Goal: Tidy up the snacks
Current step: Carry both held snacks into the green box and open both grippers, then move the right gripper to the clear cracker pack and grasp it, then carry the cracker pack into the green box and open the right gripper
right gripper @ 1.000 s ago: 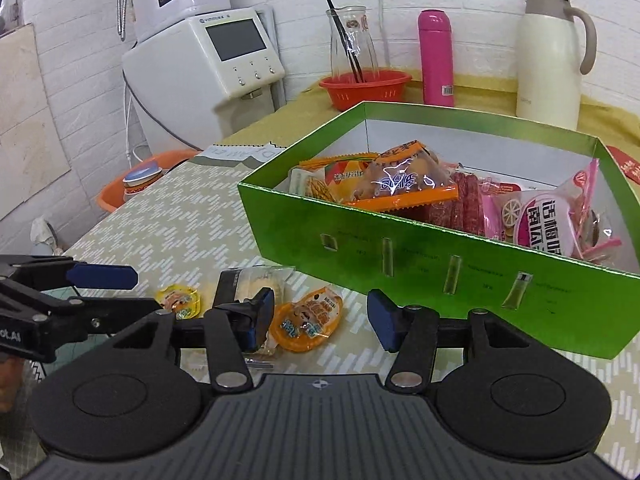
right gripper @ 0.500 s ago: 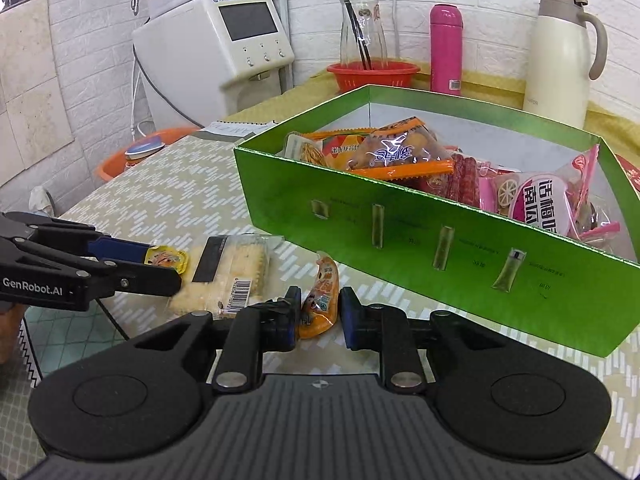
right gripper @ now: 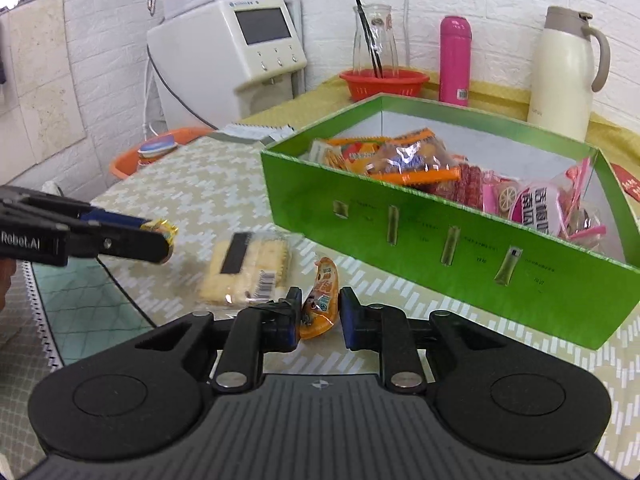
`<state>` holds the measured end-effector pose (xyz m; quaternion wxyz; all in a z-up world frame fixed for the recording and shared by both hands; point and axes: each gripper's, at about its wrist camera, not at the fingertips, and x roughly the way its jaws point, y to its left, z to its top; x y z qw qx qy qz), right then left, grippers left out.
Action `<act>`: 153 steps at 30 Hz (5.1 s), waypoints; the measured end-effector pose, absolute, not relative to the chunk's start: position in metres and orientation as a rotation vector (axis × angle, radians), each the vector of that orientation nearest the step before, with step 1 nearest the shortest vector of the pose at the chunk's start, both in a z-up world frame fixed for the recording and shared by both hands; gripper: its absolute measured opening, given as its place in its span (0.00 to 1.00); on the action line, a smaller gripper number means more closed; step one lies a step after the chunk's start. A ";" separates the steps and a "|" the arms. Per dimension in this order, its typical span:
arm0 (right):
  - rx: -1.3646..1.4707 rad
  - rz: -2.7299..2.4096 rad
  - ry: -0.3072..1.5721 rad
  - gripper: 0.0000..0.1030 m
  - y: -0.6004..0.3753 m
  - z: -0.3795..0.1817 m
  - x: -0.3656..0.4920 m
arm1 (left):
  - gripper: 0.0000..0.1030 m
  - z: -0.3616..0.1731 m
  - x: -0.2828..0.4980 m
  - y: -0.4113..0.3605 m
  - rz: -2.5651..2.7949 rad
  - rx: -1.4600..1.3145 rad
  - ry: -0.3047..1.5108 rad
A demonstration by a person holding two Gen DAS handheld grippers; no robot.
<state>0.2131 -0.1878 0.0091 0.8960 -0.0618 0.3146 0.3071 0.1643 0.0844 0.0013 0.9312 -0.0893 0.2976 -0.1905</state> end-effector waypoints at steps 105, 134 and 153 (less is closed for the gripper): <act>-0.219 0.630 0.649 1.00 -0.127 -0.013 0.201 | 0.83 -0.019 0.211 0.076 -0.358 -0.261 0.774; -0.285 0.738 0.617 0.93 -0.157 -0.013 0.197 | 0.41 -0.031 0.217 0.023 -0.466 -0.102 0.746; -0.229 0.565 0.375 0.92 -0.207 0.059 0.194 | 0.27 0.065 0.231 -0.020 -0.578 -0.105 0.498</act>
